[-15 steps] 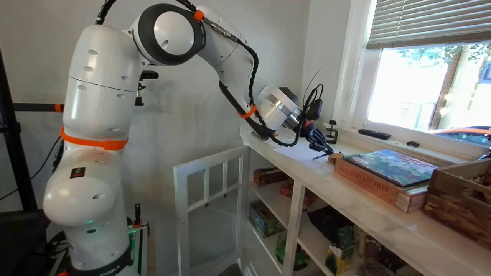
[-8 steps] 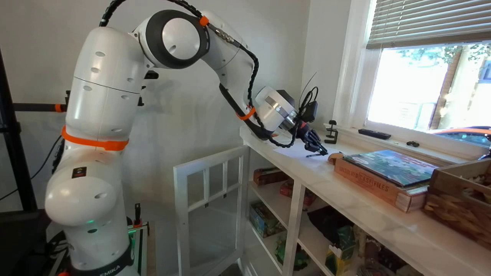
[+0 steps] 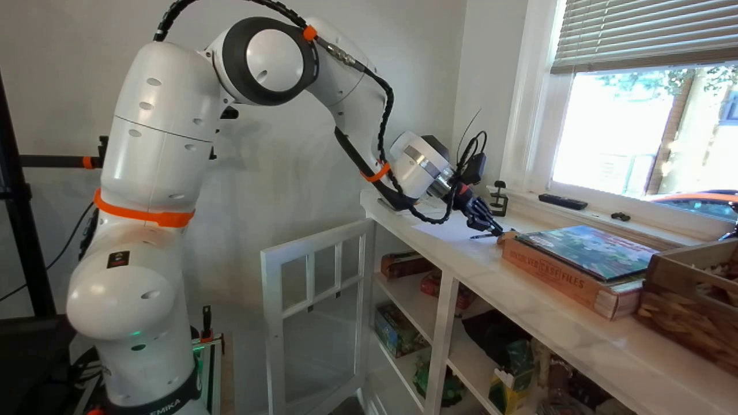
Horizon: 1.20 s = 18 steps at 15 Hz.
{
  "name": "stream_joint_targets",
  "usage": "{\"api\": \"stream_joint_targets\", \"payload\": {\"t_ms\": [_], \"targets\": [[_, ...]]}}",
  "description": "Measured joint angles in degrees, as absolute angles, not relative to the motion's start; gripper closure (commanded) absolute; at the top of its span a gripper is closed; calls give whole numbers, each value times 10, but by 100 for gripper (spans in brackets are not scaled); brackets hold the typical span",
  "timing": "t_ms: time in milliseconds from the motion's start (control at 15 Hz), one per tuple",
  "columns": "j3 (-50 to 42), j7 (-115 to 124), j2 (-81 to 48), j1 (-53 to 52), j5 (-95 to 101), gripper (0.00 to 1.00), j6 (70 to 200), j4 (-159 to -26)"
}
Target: Draw some things on the paper with the crayon
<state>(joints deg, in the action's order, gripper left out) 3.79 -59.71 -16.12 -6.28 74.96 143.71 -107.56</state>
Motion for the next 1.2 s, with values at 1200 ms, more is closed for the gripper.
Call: {"api": "stream_joint_targets", "payload": {"t_ms": [1200], "targets": [[67, -601, -179, -59, 575, 97, 1335, -1038]]}}
